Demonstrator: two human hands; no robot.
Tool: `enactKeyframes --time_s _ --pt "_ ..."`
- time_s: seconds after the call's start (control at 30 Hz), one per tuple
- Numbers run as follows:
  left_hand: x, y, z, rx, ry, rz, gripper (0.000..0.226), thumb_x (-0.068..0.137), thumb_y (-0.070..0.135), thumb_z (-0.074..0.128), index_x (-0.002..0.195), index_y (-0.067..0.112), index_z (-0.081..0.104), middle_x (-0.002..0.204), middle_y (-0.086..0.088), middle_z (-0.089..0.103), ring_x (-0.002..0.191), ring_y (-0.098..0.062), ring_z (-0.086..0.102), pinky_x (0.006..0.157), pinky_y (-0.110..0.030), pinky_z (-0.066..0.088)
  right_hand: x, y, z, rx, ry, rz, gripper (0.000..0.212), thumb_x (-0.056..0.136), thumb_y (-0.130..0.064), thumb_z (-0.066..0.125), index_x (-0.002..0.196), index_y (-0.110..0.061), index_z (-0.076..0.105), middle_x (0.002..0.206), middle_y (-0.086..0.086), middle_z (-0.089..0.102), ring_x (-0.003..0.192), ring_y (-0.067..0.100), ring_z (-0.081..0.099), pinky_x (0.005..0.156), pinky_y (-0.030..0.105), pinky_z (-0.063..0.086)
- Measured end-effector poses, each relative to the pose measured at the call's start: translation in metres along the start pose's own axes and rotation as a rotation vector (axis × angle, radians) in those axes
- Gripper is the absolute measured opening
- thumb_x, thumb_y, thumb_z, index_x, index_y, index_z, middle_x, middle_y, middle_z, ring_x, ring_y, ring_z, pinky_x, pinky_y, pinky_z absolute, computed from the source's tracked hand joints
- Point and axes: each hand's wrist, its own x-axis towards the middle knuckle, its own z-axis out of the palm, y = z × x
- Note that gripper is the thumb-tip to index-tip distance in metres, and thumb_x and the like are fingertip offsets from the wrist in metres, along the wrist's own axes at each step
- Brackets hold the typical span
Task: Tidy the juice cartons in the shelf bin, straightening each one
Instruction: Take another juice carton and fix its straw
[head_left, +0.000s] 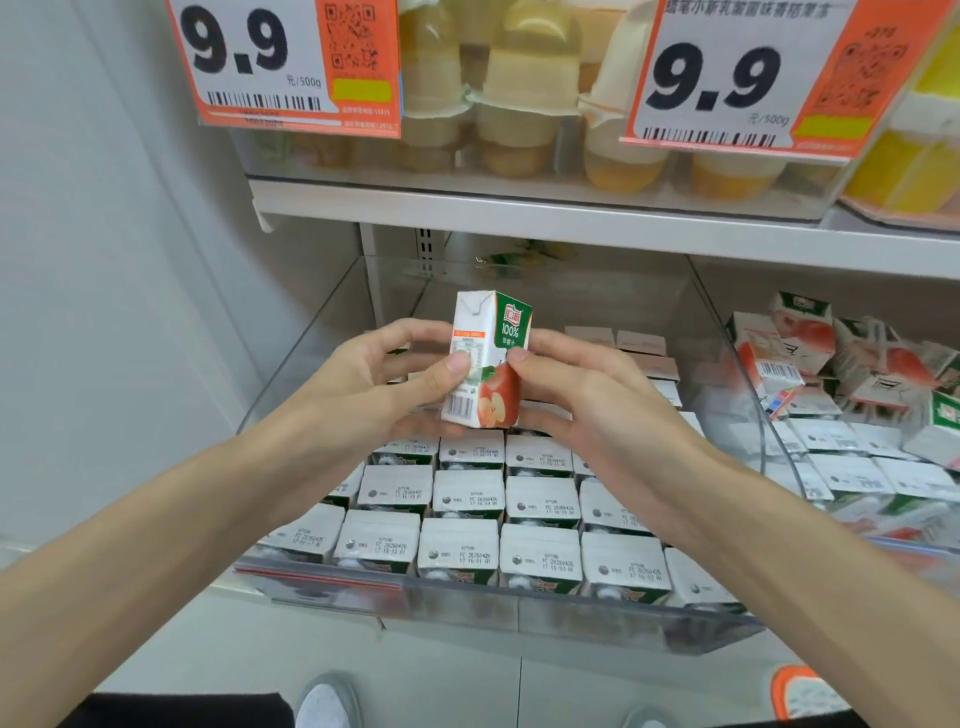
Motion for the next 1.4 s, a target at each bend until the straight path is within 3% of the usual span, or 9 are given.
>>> enactKeyframes --time_s 0.23,0.3,0.4,0.67,0.83,0.97,1.13,1.23,1.4 --pt "-0.0017 0.0014 0.0033 0.007 -0.181 0.010 0.037 0.109 0.026 0.051 0.144 0.019 0.062 0.134 -0.003 0.074 0.124 -0.024 0.071 0.106 -0.036 0.057 -0.0032 -0.0007 -0.0005 -0.130 0.024 -0.016 0.044 0.089 -0.045 0.080 0.131 -0.036 0.071 0.120 -0.010 0.077 0.116 0.005 0.071 0.105 0.032 0.048" --pt "-0.0010 0.0007 0.0029 -0.009 -0.166 0.001 0.037 0.110 0.026 0.050 0.143 0.018 0.063 0.132 -0.006 0.074 0.122 -0.026 0.072 0.105 -0.038 0.057 -0.0018 -0.0002 -0.0003 -0.084 0.090 0.016 0.053 0.085 -0.042 0.085 0.133 -0.031 0.066 0.113 -0.009 0.080 0.109 0.005 0.074 0.096 0.029 0.050" --pt "0.0006 0.0007 0.0022 -0.061 -0.144 -0.015 0.037 0.109 0.028 0.050 0.142 0.017 0.064 0.130 -0.008 0.075 0.119 -0.029 0.073 0.103 -0.039 0.058 0.0006 0.0005 0.0006 0.024 0.126 0.057 0.046 0.086 -0.035 0.086 0.125 -0.021 0.065 0.109 -0.003 0.082 0.105 0.014 0.078 0.105 0.038 0.053" --pt "0.0008 -0.0007 0.0036 -0.056 -0.089 -0.030 0.034 0.107 0.024 0.057 0.140 0.020 0.064 0.126 -0.005 0.077 0.117 -0.025 0.074 0.097 -0.039 0.061 0.0000 0.0008 0.0030 0.001 0.142 0.069 0.035 0.088 -0.030 0.085 0.120 -0.024 0.070 0.114 -0.001 0.080 0.100 0.015 0.079 0.103 0.036 0.056" --pt "0.0016 0.0008 0.0021 -0.052 -0.017 -0.046 0.033 0.096 0.021 0.071 0.128 0.015 0.075 0.123 -0.008 0.078 0.111 -0.027 0.077 0.088 -0.042 0.065 0.0017 -0.0007 0.0000 -0.034 0.060 0.035 0.022 0.102 -0.027 0.069 0.122 -0.019 0.076 0.111 -0.001 0.081 0.107 0.013 0.077 0.107 0.033 0.054" --pt "0.0008 0.0000 0.0041 -0.058 0.058 -0.065 0.040 0.086 0.021 0.080 0.125 0.016 0.072 0.119 -0.012 0.077 0.098 -0.027 0.079 0.086 -0.043 0.066 -0.0009 0.0008 -0.0001 -0.099 0.029 -0.003 0.033 0.092 -0.040 0.078 0.122 -0.026 0.076 0.114 -0.006 0.080 0.108 0.010 0.076 0.104 0.033 0.054" --pt "-0.0007 0.0045 0.0073 -0.126 -0.010 -0.090 0.033 0.102 0.016 0.065 0.134 0.013 0.060 0.113 -0.016 0.080 0.102 -0.031 0.079 0.090 -0.047 0.065 0.0001 -0.0007 -0.0017 -0.094 0.076 0.024 0.024 0.097 -0.031 0.075 0.121 -0.026 0.076 0.106 -0.008 0.082 0.098 0.004 0.077 0.085 0.015 0.057" --pt "-0.0008 0.0043 0.0035 -0.130 -0.005 -0.084 0.039 0.103 0.018 0.064 0.142 0.018 0.057 0.121 -0.012 0.078 0.112 -0.030 0.076 0.091 -0.047 0.065 0.0006 -0.0021 -0.0044 -0.026 0.083 0.038 0.027 0.104 -0.024 0.066 0.130 -0.022 0.072 0.108 -0.005 0.082 0.101 0.012 0.079 0.102 0.032 0.057" --pt "-0.0010 0.0036 0.0039 -0.056 -0.008 -0.057 0.034 0.104 0.022 0.062 0.139 0.023 0.063 0.120 -0.007 0.079 0.110 -0.025 0.077 0.087 -0.040 0.066 0.0014 -0.0005 -0.0031 -0.039 0.096 0.029 0.035 0.102 -0.033 0.068 0.137 -0.031 0.064 0.107 -0.004 0.082 0.103 0.016 0.078 0.109 0.042 0.052"
